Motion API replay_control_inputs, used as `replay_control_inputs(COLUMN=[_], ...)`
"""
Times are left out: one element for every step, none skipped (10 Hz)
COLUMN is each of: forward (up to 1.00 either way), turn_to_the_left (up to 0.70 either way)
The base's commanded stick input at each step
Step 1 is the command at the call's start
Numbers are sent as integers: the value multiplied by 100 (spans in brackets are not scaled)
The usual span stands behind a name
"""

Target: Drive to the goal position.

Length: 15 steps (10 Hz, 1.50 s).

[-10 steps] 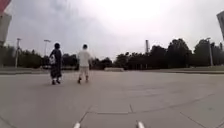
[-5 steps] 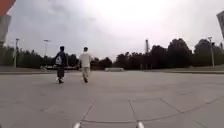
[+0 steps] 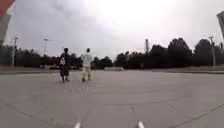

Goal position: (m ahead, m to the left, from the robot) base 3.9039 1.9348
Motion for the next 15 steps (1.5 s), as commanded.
replay_control_inputs(forward=[50,50,50,50,50,50,50,50,50,50,50,50,50,50,50], turn_to_the_left=[0,0,0,0,-8,-16,-25,-25,-23,0,0,0,0,0,0])
